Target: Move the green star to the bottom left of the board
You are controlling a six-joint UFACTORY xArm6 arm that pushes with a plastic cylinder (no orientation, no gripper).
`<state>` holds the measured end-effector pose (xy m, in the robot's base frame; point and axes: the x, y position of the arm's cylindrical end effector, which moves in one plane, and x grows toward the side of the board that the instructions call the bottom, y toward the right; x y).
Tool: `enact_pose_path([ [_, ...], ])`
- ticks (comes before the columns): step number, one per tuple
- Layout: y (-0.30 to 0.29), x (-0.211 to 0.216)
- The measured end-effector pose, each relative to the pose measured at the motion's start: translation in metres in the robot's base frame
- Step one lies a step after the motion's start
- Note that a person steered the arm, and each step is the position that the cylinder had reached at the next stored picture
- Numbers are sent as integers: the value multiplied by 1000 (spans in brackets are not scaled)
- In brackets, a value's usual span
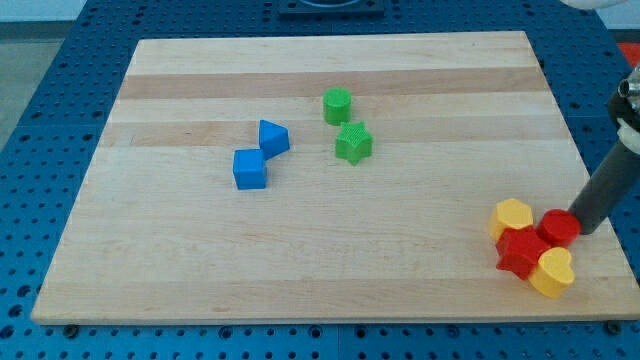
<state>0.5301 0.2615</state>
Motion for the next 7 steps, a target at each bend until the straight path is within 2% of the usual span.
enact_pose_path([
  [3, 6, 0],
  [5, 25, -55],
  [7, -66, -117],
])
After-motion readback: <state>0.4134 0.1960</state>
